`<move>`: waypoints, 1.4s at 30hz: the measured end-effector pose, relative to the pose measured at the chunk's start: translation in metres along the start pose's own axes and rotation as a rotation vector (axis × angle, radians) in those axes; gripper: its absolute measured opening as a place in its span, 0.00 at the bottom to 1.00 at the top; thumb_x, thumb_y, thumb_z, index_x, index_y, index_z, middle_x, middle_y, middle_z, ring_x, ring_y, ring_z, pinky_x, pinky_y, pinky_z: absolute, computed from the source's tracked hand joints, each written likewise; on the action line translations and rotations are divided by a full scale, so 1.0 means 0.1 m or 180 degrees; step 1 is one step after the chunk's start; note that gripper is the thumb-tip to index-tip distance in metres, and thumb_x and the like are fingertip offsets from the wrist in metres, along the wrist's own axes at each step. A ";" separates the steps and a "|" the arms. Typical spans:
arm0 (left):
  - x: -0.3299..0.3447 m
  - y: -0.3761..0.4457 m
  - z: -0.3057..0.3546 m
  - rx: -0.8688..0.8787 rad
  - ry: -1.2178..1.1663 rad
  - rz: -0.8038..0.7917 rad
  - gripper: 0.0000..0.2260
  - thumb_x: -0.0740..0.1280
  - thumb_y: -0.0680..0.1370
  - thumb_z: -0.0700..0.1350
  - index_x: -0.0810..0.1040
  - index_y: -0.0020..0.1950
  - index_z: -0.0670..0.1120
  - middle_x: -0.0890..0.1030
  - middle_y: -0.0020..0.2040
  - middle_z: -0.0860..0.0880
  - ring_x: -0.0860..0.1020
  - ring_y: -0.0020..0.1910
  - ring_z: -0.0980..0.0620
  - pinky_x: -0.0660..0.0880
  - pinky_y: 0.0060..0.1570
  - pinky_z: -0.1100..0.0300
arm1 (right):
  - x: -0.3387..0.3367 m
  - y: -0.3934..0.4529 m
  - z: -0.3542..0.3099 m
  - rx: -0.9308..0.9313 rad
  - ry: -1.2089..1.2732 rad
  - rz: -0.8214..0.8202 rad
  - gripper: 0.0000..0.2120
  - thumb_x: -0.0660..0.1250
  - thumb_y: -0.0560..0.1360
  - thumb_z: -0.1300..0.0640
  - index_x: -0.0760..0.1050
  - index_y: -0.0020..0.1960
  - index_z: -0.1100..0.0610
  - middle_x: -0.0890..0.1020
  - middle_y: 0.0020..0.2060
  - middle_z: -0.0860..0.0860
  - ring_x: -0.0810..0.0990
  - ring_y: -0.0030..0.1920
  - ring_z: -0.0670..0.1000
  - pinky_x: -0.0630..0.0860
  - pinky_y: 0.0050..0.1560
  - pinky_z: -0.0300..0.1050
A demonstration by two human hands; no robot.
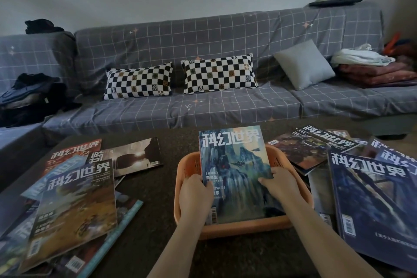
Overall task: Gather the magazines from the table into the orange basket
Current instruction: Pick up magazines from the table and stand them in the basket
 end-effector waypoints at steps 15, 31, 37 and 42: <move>-0.02 -0.08 0.05 -0.0009 0.0179 -0.0018 0.10 0.63 0.80 0.52 0.78 0.47 0.47 0.81 0.35 0.52 0.77 0.28 0.59 0.67 0.25 0.69 | -0.02 -0.12 -0.06 -0.0114 -0.0013 0.0067 0.08 0.67 0.75 0.53 0.76 0.52 0.56 0.80 0.39 0.49 0.79 0.38 0.48 0.71 0.33 0.40; -1.09 -0.23 -0.44 0.0360 -0.0848 0.0649 0.13 0.63 0.80 0.47 0.74 0.65 0.51 0.78 0.47 0.57 0.77 0.42 0.64 0.70 0.31 0.73 | 0.84 -0.95 -1.07 -0.1785 0.0511 -0.0208 0.12 0.67 0.75 0.50 0.73 0.58 0.43 0.77 0.43 0.36 0.77 0.45 0.34 0.70 0.37 0.27; -1.51 -0.24 -1.18 -0.0105 -0.1031 0.0851 0.09 0.64 0.80 0.48 0.74 0.59 0.55 0.80 0.44 0.57 0.79 0.41 0.61 0.71 0.32 0.71 | 1.53 -1.22 -1.39 -0.2003 0.0621 -0.0648 0.11 0.68 0.75 0.52 0.75 0.56 0.46 0.77 0.42 0.36 0.77 0.44 0.34 0.71 0.41 0.26; -1.76 -0.30 -1.70 -0.0247 -0.0855 0.1138 0.05 0.65 0.79 0.48 0.76 0.54 0.54 0.79 0.44 0.59 0.78 0.41 0.66 0.71 0.33 0.72 | 2.08 -1.35 -1.57 -0.2042 0.0388 -0.1020 0.10 0.68 0.75 0.53 0.74 0.56 0.46 0.77 0.43 0.38 0.76 0.45 0.36 0.70 0.39 0.27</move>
Point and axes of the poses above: each hand's wrist, its own y-axis towards the middle knuckle, its own x-axis out of the palm, z = x × y, the point moved 3 cm from there along y, towards the middle knuckle
